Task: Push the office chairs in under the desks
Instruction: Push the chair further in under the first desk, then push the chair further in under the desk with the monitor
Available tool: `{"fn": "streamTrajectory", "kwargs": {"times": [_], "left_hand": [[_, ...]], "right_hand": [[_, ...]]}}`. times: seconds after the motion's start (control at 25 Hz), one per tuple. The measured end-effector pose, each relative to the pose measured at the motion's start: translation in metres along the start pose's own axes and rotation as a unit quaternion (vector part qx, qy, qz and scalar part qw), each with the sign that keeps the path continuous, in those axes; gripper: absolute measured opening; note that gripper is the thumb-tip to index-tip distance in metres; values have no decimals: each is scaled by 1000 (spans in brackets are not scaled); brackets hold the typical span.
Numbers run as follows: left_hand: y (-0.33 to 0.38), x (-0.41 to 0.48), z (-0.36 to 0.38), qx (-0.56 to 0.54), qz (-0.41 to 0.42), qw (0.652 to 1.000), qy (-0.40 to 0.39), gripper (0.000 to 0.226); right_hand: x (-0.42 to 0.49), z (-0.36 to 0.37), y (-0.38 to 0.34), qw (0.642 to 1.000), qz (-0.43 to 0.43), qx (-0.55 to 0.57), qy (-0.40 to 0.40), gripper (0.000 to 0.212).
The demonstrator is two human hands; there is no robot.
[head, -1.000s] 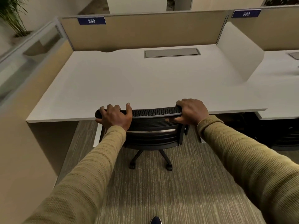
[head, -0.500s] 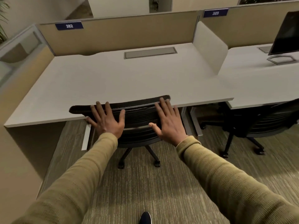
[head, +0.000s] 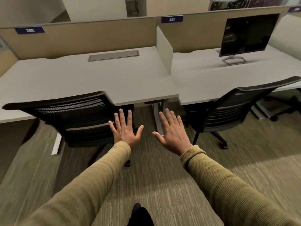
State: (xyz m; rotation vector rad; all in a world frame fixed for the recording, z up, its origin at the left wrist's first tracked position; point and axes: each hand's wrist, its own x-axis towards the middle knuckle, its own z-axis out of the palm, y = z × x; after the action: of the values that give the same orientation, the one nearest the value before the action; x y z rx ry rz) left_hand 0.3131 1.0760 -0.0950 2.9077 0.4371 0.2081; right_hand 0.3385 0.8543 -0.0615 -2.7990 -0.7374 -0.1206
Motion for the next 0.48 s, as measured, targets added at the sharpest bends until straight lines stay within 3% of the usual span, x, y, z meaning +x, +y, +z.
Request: {"fn": "streamTrajectory", "kwargs": {"times": [0.48], "left_hand": [[260,83,73,-9,90,994,-62,89]], "right_hand": [[1,-63,237,998,50,-24,22,87]]}}
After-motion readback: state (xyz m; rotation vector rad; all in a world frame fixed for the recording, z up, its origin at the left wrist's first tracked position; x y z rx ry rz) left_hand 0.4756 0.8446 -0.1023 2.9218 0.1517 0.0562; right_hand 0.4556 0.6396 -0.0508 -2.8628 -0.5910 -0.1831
